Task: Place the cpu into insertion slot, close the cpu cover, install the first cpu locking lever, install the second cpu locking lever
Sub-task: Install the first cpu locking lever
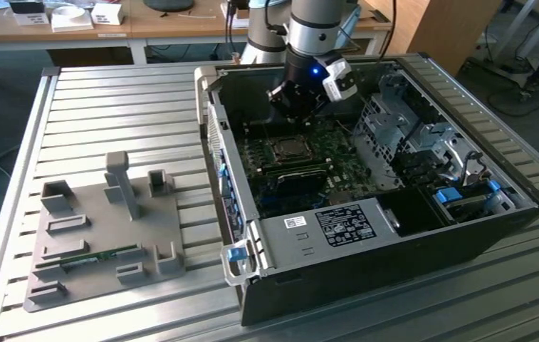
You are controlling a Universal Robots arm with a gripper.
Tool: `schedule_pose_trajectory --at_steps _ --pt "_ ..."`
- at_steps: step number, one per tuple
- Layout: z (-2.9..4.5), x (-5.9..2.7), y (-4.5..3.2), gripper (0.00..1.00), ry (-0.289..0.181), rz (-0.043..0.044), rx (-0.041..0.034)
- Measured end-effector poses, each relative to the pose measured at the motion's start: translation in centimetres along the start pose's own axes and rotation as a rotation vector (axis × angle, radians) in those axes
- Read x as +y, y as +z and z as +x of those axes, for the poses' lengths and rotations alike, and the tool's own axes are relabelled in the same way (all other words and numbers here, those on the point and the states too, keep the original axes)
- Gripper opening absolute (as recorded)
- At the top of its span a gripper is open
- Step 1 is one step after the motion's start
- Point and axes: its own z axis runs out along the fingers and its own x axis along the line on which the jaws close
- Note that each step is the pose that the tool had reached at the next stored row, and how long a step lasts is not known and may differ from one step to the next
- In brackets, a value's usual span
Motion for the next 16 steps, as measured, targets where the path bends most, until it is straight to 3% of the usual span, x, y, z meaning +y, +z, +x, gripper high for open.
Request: schedule_pose_trajectory --at_steps 8,11,16 --pt "2.27 -0.11 -0.09 0.11 0.000 -0.0001 -0.0002" --pt "2.48 -0.11 -0.13 0.11 0.000 0.0001 -0.0005" --pt "2.45 -0.10 -0.90 0.11 0.000 -0.0003 -0.0038"
